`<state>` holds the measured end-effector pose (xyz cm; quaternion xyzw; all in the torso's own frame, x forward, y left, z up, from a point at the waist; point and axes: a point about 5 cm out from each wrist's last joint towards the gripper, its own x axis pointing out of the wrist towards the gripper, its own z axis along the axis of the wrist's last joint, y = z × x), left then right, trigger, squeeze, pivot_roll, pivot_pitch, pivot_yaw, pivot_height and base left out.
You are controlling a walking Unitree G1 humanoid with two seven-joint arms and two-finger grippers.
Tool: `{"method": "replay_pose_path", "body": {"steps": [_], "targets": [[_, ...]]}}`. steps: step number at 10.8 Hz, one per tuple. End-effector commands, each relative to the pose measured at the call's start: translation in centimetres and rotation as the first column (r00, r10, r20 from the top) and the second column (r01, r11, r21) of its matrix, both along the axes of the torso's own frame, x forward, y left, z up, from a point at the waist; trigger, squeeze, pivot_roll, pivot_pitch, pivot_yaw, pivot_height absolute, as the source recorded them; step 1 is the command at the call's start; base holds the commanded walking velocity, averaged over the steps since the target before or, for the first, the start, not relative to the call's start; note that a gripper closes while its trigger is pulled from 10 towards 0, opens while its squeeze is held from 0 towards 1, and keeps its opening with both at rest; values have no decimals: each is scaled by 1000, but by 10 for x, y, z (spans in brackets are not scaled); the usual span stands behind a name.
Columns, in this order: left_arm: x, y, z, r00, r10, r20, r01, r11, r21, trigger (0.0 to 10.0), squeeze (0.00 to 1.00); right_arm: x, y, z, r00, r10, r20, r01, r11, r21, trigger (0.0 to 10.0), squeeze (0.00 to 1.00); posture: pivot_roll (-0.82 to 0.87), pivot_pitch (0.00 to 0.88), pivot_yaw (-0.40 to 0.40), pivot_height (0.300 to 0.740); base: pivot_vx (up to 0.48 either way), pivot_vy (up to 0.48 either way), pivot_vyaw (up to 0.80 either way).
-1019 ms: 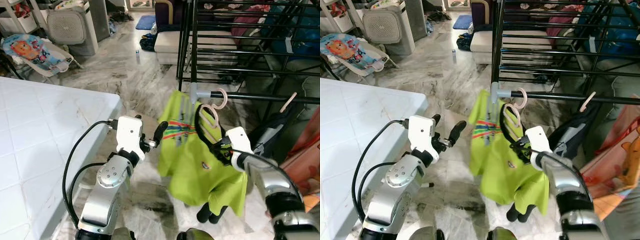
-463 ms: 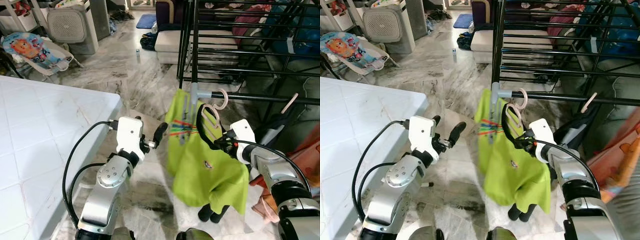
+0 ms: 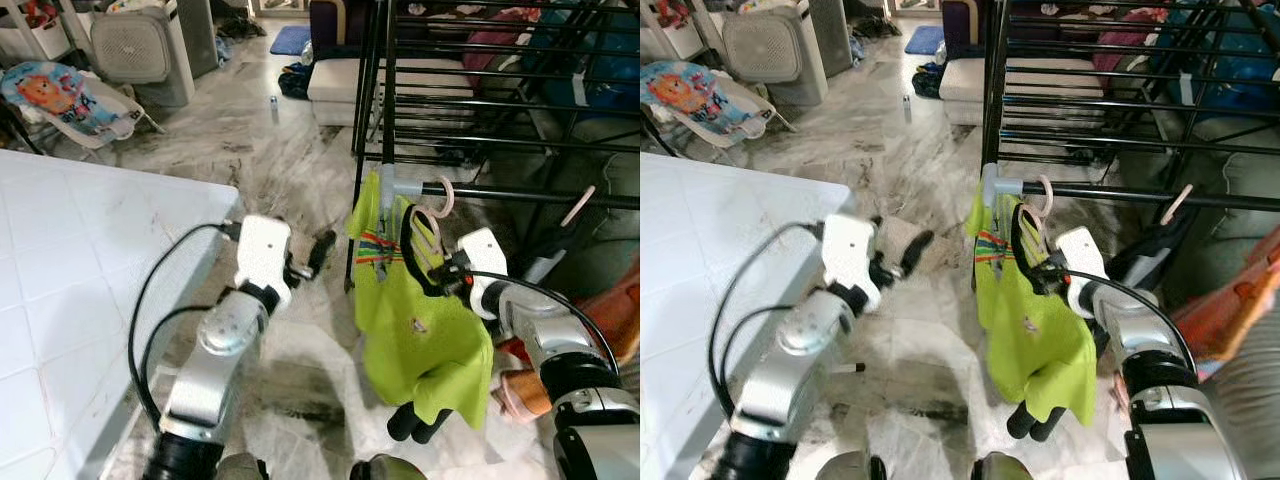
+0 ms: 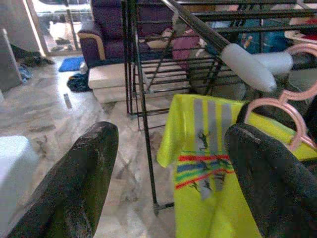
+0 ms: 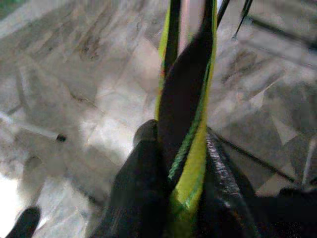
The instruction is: Hang hanger
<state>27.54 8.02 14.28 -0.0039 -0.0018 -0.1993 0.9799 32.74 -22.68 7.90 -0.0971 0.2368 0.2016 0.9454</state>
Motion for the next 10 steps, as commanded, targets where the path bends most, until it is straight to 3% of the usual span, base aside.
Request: {"method": "replay_pose_path", "body": {"steps": [1, 4, 6, 7, 8, 9, 10], "targets": [[3, 4, -2, 1000, 18, -8, -18, 1000, 15, 10000, 0, 4, 2, 10, 998, -15, 63, 15, 1000, 4, 0, 0, -54, 54, 14, 740, 0, 0, 0], [6, 11, -8, 1000, 15, -18, -14, 999, 37, 10000, 0, -2, 13, 12, 988, -82, 131, 88, 995, -38, 0, 0, -63, 23, 49, 740, 0, 0, 0], [3, 16, -16, 999, 11, -35, -9, 999, 50, 10000, 0, -14, 15, 16, 949, -218, 228, 217, 976, 28, 0, 0, -62, 0, 51, 740, 0, 0, 0], [-1, 18, -21, 999, 26, -42, -25, 999, 29, 10000, 0, -35, 23, 17, 908, -318, 271, 285, 946, 155, 0, 0, -53, 0, 43, 740, 0, 0, 0], [-3, 20, -21, 998, 54, -41, -53, 998, 35, 10000, 0, -50, 29, 24, 863, -368, 347, 318, 928, 195, 6980, 0, -49, 0, 45, 740, 0, 0, 0], [-5, 23, -20, 997, 71, -5, -71, 996, 51, 10000, 0, -66, 34, 28, 823, -381, 422, 338, 924, 176, 10000, 0, -46, 0, 49, 740, 0, 0, 0], [-6, 25, -19, 997, 74, 18, -75, 994, 74, 10000, 0, -78, 35, 28, 798, -409, 443, 379, 911, 160, 10000, 0, -47, 0, 54, 740, 0, 0, 0]]}}
